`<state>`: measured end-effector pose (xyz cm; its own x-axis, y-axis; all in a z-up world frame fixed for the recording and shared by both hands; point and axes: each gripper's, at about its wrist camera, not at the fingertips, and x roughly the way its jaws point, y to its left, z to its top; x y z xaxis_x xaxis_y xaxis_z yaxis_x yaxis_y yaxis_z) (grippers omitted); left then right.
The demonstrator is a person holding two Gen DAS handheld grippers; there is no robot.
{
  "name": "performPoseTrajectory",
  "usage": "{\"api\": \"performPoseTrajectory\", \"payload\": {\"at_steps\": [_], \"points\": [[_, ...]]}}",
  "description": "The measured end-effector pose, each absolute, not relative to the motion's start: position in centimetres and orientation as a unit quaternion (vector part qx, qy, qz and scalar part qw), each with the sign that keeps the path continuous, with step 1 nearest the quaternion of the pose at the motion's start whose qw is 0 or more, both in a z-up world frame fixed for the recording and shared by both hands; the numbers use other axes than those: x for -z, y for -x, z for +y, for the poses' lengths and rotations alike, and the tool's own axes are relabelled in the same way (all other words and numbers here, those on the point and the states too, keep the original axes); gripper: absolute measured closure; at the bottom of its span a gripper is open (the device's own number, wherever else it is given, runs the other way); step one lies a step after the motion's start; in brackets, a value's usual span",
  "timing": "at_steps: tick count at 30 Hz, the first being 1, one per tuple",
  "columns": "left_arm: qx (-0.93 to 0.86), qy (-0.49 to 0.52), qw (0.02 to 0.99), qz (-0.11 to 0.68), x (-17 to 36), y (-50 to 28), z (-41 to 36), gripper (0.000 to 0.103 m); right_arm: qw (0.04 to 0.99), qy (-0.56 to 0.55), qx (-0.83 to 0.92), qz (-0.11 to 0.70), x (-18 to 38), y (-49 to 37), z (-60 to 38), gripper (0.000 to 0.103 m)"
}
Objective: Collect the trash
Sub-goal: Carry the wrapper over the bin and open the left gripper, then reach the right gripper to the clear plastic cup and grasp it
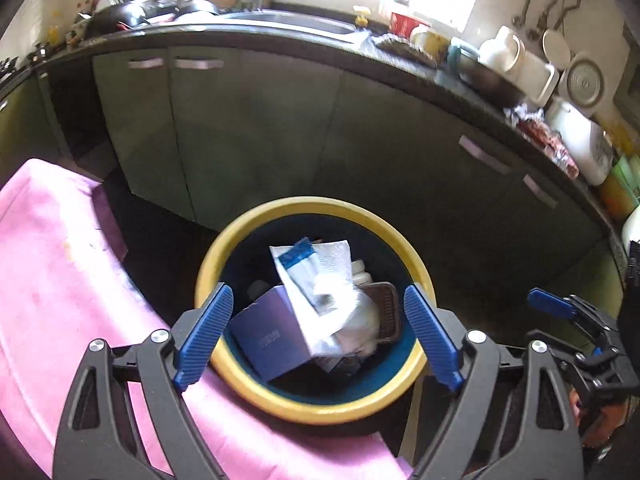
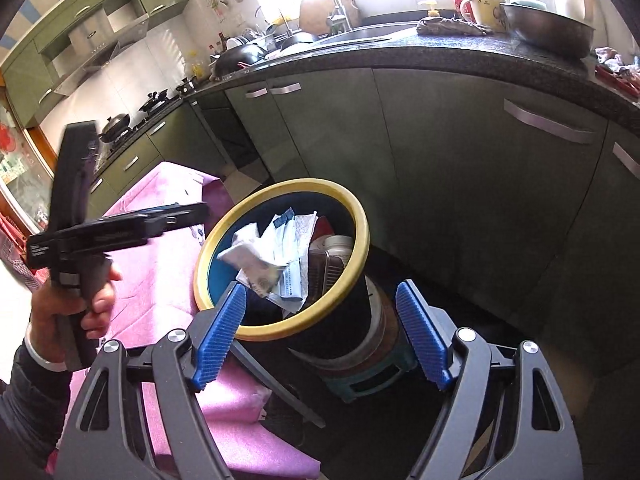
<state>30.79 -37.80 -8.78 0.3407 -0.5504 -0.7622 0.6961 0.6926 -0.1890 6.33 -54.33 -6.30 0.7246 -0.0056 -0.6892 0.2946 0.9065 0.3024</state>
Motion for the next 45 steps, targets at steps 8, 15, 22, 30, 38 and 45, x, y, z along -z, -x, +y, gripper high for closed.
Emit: {"api": "performPoseTrajectory", "payload": {"at_steps": [8,15,22,30,38,45], "points": [[0.327,-0.027,0.874,0.359,5.1,-27.3,-24.3,0.014,0.904,-0.189,0.049,0.381,7.1,-8.7,-51.8,0.026],[0.221,0.005,0.920,0.323,3.8,-25.3,-10.6,0.012,0.906,-0.144,-0.012,0.399,6.5,-12.8,-45.9,0.025],[0.116,0.030,0.947,0.299,4.4,-25.5,0.7,0.011,0.902,-0.082,-0.095,0.413,5.8,-18.8,-36.2,0.025],[0.043,0.080,0.954,0.286,5.6,-24.1,8.8,0.011,0.874,-0.015,-0.210,0.438,5.7,-25.7,-24.1,0.025],[0.032,0.089,0.952,0.291,6.6,-23.4,9.7,0.011,0.850,0.030,-0.325,0.414,3.2,-32.2,-11.9,0.022],[0.032,0.105,0.949,0.296,7.1,-23.3,10.4,0.011,0.865,0.162,-0.347,0.325,2.9,-35.7,-1.7,0.005]]}}
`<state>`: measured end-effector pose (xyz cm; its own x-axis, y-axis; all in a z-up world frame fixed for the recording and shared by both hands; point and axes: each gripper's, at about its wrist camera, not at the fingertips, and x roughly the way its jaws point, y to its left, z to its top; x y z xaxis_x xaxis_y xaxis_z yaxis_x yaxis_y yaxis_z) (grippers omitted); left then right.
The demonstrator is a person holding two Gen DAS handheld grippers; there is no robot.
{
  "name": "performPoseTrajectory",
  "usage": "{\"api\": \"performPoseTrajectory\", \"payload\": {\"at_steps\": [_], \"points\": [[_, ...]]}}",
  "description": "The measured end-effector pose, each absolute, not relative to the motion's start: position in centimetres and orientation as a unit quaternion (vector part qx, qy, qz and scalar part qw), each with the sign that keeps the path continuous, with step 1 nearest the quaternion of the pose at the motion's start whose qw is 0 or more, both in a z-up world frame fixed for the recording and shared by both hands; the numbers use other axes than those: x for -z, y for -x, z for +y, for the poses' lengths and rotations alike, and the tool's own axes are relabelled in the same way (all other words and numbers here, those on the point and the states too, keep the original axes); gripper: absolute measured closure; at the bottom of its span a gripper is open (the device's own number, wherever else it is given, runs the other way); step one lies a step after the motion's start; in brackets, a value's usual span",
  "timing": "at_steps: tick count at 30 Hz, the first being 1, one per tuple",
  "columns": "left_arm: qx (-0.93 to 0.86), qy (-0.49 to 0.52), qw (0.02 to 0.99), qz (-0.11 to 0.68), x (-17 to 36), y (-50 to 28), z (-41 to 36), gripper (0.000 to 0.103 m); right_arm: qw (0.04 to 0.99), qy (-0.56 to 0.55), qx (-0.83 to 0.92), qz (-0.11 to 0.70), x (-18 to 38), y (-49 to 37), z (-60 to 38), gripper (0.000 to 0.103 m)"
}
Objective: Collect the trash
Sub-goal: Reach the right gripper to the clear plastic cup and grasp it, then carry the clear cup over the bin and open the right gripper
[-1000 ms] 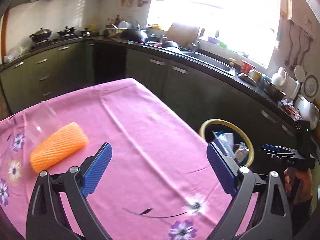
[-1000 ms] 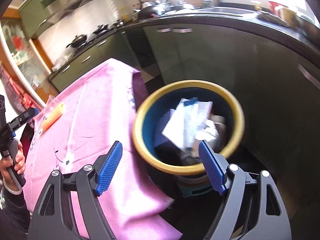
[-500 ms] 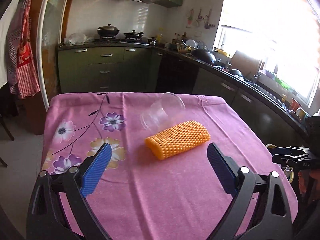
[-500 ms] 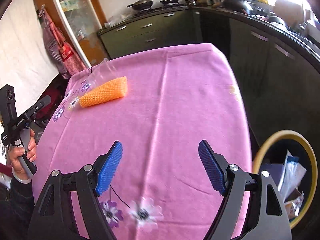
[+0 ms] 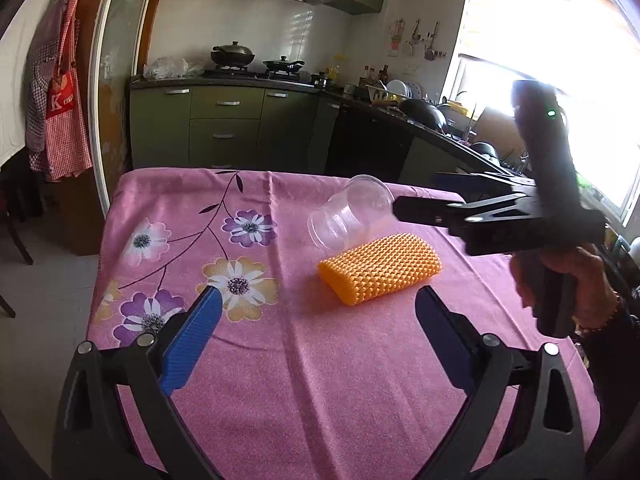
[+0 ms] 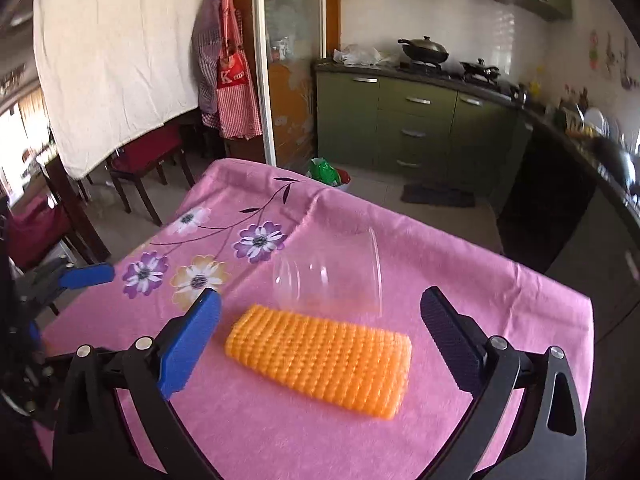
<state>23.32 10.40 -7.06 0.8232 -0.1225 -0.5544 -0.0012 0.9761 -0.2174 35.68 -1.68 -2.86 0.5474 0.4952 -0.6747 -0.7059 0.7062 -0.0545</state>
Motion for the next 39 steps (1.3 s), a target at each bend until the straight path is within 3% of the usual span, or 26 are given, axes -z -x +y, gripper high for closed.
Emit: {"api": "performPoseTrajectory", "payload": {"at_steps": [8,19,20,22,23,39], "points": [[0.033,0.124,0.948,0.292,7.0,-23.3,11.1,0.011,0.853,0.204,-0.323,0.355,7.5,-39.7,2.6,0.005],[0.047,0.119,0.947,0.296,7.1,-23.3,10.6,0.011,0.846,0.216,-0.309,0.378,9.8,-42.0,3.8,0.005],[0.047,0.117,0.947,0.296,7.1,-23.3,10.5,0.011,0.846,0.217,-0.308,0.377,9.8,-42.0,3.9,0.007],[0.048,0.116,0.947,0.297,7.1,-23.3,10.4,0.011,0.845,0.215,-0.310,0.379,10.0,-42.0,4.0,0.021],[0.048,0.115,0.947,0.297,7.2,-23.3,10.4,0.011,0.845,0.212,-0.309,0.382,10.1,-42.1,4.0,0.022],[0.059,0.079,0.945,0.312,7.8,-23.7,8.7,0.011,0.872,0.175,-0.321,0.325,3.7,-36.0,-1.5,0.022]]}}
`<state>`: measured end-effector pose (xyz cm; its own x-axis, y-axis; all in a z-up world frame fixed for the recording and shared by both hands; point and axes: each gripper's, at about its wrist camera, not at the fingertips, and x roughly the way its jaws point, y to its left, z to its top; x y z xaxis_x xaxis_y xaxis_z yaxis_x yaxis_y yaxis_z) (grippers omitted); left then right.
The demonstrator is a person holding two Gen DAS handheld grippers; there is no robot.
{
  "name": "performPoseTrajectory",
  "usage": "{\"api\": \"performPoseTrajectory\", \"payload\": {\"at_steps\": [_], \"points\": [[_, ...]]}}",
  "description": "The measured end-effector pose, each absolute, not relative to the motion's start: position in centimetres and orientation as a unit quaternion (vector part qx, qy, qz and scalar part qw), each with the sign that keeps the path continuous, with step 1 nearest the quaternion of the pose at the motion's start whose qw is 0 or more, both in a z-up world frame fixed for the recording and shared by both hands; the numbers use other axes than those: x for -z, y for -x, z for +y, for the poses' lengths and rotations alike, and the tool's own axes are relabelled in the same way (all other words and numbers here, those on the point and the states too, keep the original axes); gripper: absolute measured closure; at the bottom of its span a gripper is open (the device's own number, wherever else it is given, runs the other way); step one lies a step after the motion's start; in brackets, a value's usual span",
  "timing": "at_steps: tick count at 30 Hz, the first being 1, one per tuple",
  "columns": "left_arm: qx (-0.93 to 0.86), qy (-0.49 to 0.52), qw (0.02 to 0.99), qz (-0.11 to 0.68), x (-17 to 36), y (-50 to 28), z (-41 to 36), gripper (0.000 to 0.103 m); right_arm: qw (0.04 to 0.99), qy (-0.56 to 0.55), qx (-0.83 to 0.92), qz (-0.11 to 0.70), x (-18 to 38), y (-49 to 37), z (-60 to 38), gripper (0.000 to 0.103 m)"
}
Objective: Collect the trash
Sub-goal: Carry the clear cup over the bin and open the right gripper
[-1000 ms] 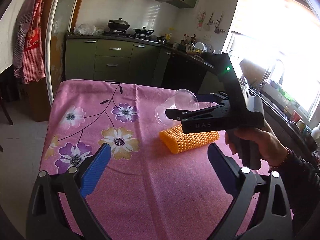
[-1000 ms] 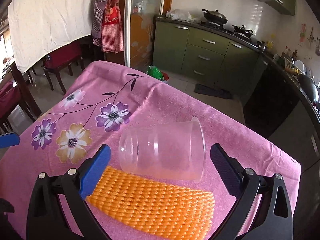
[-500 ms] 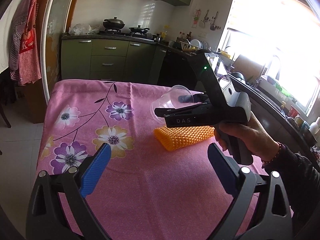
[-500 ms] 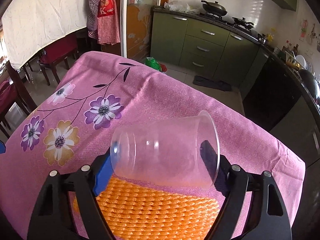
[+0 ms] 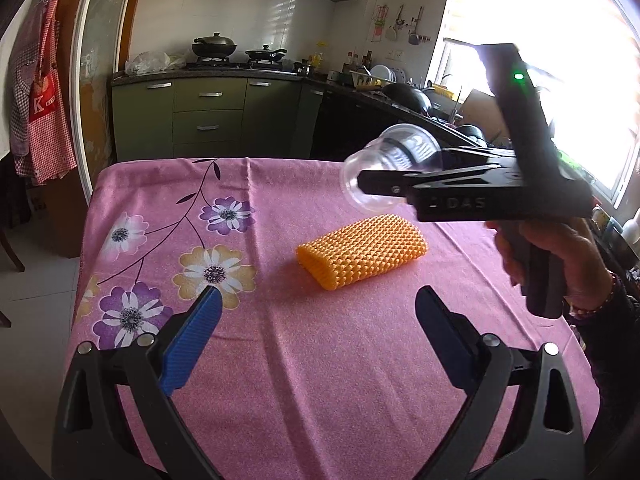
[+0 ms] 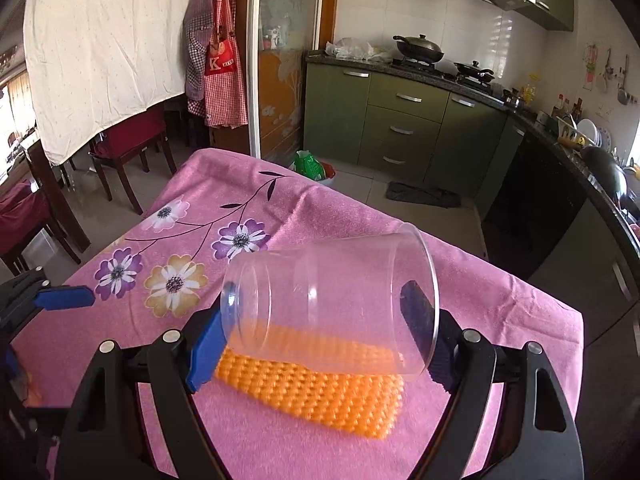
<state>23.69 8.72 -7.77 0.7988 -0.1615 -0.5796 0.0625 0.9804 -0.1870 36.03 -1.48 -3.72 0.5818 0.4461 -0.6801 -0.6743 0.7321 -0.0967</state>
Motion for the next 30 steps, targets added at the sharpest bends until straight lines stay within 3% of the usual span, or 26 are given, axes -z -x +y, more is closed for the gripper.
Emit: {"api": "performPoseTrajectory", "payload": {"at_steps": [11,19,24,30], "points": [[0.073,0.049,0.946,0.312,7.8,-23.4,7.1,0.010,0.918,0.118,-0.184,0.329,0.3,-25.1,-20.6,0.022],[0.078,0.030,0.945,0.315,8.0,-23.4,6.2,0.010,0.914,0.057,0.001,0.402,3.6,-21.9,-37.9,0.022],[0.095,0.021,0.941,0.325,8.5,-23.6,5.4,0.010,0.896,0.047,0.055,0.437,7.3,-23.1,-43.0,0.014],[0.130,0.006,0.929,0.346,8.8,-24.1,3.5,0.010,0.908,0.011,0.062,0.414,6.2,-21.3,-43.9,0.012]]}}
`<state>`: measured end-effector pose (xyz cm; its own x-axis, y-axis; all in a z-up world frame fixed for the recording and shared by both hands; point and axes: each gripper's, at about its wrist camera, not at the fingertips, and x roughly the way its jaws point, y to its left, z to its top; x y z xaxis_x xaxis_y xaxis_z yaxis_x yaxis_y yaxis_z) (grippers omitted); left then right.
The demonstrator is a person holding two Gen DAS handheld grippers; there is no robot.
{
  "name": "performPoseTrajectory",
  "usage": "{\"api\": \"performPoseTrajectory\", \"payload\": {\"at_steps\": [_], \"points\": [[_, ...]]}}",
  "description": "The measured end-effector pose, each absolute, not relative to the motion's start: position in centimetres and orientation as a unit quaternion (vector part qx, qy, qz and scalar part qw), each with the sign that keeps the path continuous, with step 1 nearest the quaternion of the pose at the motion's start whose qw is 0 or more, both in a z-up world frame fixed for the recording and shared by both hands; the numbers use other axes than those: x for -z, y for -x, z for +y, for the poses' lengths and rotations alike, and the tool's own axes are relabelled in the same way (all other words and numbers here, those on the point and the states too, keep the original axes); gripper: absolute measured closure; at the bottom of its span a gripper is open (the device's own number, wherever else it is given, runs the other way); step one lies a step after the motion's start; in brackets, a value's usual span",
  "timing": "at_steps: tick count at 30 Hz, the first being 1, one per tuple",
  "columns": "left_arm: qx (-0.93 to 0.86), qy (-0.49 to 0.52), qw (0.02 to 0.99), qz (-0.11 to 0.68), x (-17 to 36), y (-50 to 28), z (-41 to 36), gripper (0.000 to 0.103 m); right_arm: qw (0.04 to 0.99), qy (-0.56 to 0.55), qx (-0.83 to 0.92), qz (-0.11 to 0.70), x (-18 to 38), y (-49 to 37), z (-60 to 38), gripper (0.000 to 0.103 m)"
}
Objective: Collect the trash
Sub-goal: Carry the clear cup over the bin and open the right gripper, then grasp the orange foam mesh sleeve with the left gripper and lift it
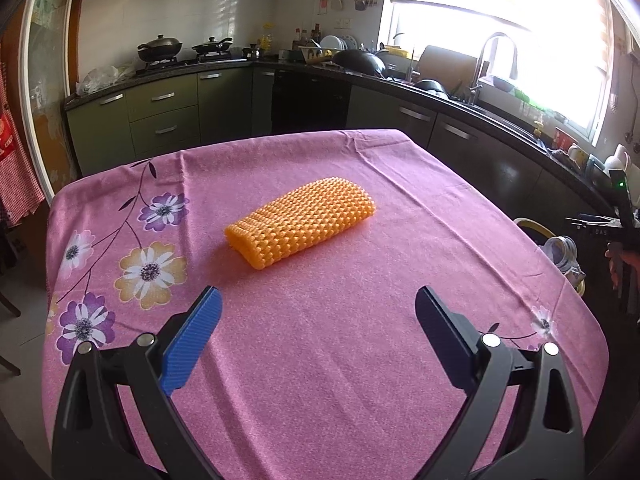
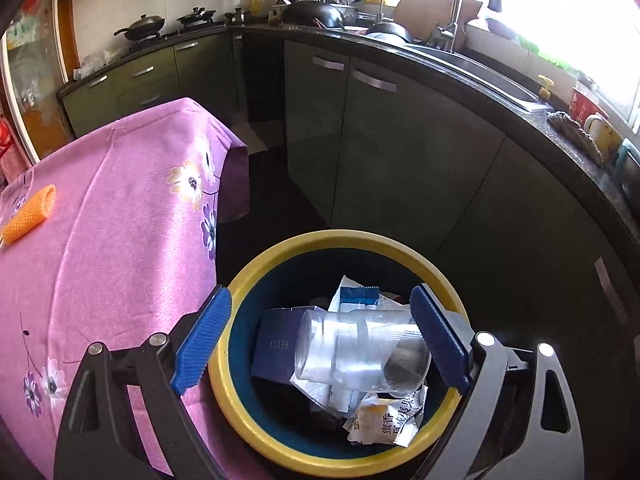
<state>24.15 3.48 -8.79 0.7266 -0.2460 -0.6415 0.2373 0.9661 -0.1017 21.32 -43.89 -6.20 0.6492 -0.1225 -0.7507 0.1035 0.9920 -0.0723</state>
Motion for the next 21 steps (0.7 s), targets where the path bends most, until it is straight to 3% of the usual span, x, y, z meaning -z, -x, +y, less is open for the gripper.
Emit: {"api": "performPoseTrajectory", "payload": {"at_steps": [10,21], "points": [[0.204,-0.106,0.907,0.352,7.1,-29.3,1.6,0.010,0.931,0.001,0.028,0.364,2.6,-16.9,-40.6,0.010],[0.258,-0.161,0.854,0.423,11.3,-39.5,2.0,0.010,0.930,0.032,0.008,0.365,1.4,-15.8,-37.8,0.009]]}}
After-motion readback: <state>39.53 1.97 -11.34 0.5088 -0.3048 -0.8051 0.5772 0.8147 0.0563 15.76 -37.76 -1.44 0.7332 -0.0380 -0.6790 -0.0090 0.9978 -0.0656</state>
